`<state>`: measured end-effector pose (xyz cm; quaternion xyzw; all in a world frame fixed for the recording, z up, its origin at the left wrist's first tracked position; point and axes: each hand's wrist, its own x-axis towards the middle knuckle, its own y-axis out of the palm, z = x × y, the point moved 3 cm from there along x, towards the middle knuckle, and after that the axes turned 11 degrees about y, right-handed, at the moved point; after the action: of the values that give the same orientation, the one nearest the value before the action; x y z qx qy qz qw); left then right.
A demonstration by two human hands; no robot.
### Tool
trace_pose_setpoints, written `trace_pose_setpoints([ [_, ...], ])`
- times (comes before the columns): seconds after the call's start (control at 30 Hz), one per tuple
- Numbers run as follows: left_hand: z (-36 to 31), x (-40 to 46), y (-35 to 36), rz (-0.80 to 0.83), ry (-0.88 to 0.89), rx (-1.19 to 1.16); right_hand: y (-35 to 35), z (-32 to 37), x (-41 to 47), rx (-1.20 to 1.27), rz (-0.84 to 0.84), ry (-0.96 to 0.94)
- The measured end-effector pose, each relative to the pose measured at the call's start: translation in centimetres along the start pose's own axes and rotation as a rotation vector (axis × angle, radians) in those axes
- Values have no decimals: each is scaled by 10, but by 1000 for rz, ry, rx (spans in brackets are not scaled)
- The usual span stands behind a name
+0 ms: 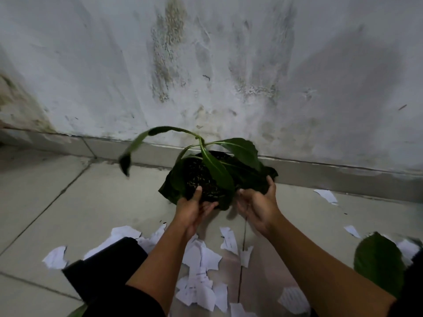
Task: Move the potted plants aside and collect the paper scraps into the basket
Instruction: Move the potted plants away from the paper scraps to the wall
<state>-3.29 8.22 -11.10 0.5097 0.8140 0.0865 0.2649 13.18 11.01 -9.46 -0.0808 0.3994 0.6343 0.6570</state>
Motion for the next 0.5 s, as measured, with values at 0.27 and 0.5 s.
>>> trace_pose_setpoints([
  [0.27,-23,-31,-30,71,-63,440,19,-43,-30,-501,-91,132],
  [0.5,-104,-72,-84,-10,288,1127,97,-84,-94,-1228,348,154],
])
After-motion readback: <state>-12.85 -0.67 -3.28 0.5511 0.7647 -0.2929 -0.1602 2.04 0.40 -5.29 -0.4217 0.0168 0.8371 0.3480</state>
